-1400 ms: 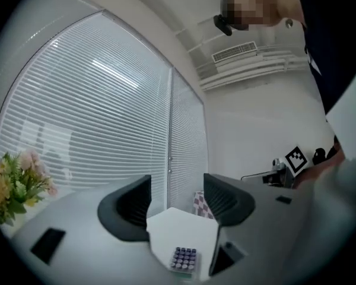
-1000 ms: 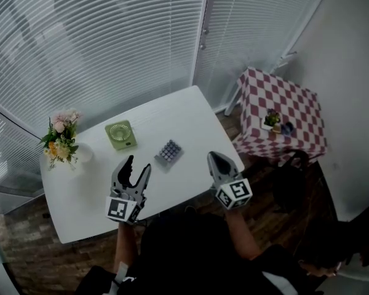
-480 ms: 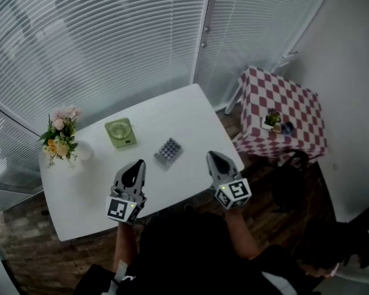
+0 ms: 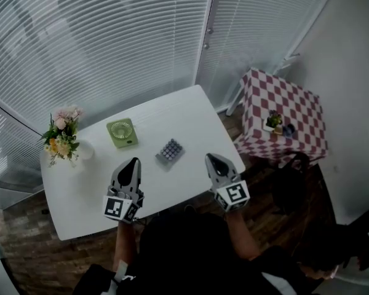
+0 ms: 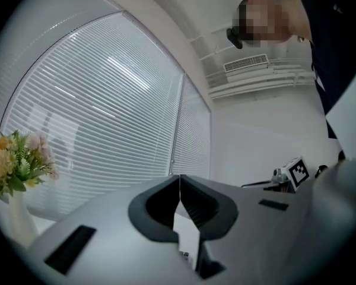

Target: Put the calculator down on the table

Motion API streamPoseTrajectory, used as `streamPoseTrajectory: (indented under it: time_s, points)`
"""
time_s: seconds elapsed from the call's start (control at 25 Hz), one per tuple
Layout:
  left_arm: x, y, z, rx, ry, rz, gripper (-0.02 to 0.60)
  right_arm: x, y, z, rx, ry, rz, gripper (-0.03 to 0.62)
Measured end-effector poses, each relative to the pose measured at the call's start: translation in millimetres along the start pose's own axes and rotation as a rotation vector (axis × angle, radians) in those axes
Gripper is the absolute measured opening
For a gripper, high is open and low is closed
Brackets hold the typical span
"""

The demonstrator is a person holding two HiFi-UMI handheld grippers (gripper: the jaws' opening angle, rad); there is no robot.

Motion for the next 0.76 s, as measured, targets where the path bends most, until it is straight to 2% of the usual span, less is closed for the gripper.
streamPoseTrajectory:
  time_s: [0.24,0.4,0.76]
  points:
    - [0.0,0.0,1.7,-0.004,0.04,0.013,0.008,5.5,-3.1,1.3,-0.027,0.003,0.024,0.006]
    - [-2.0,3.3,2.0,0.023,0.029,-0.02,0.008,2.3,-4.0,3.3,-0.045,0.024,0.029,0.006]
    - [-2.8,4.1,4.5,0.036,0.039,-0.014,0.008,-5.3,-4.8,10.3,-0.046,0.081,0.044,0.006]
Point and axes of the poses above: the fingertips, and each gripper's own axes: z backward along the fingers, x to its left, y out of its underside, the point moved 9 cm from there along z, backward along the fingers, and after that the axes turned 9 degrees about y, right-handed, at the moved point
